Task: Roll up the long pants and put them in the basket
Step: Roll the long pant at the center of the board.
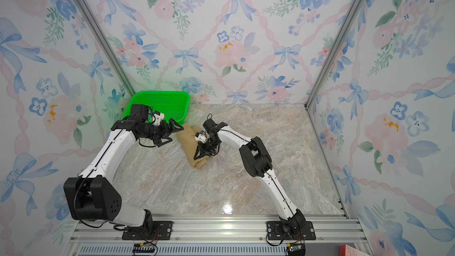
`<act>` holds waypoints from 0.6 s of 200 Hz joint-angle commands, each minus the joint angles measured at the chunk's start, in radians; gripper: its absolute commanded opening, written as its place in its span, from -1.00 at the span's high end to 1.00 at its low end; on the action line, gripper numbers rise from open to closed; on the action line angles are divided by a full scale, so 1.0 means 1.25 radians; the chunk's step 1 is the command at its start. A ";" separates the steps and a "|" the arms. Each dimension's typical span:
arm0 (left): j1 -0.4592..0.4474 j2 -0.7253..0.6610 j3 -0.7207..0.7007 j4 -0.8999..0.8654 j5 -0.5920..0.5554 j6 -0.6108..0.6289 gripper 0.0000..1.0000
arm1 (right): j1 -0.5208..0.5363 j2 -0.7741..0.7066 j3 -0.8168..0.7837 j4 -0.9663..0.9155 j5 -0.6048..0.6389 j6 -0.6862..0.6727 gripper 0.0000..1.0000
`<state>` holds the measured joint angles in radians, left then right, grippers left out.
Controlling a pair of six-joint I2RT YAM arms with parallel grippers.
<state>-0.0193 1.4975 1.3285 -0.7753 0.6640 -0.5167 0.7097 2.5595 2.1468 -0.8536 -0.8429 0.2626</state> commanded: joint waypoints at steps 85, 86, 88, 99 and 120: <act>-0.002 -0.057 0.076 -0.123 -0.035 -0.046 -0.98 | 0.074 0.096 -0.109 -0.131 0.091 -0.067 1.00; -0.001 -0.056 0.075 -0.122 -0.036 -0.046 -0.98 | 0.073 0.096 -0.109 -0.131 0.091 -0.067 1.00; -0.002 -0.056 0.073 -0.122 -0.038 -0.043 -0.98 | 0.073 0.097 -0.108 -0.131 0.091 -0.067 1.00; -0.002 -0.052 0.062 -0.102 0.005 -0.006 0.53 | 0.073 0.095 -0.109 -0.130 0.092 -0.066 1.00; -0.002 -0.011 0.107 -0.213 -0.110 0.031 1.00 | 0.074 0.090 -0.116 -0.122 0.091 -0.062 1.00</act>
<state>-0.0200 1.4452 1.4307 -0.9100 0.6476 -0.5388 0.7242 2.5565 2.0968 -0.8516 -0.9180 0.1967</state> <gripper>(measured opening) 0.989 0.250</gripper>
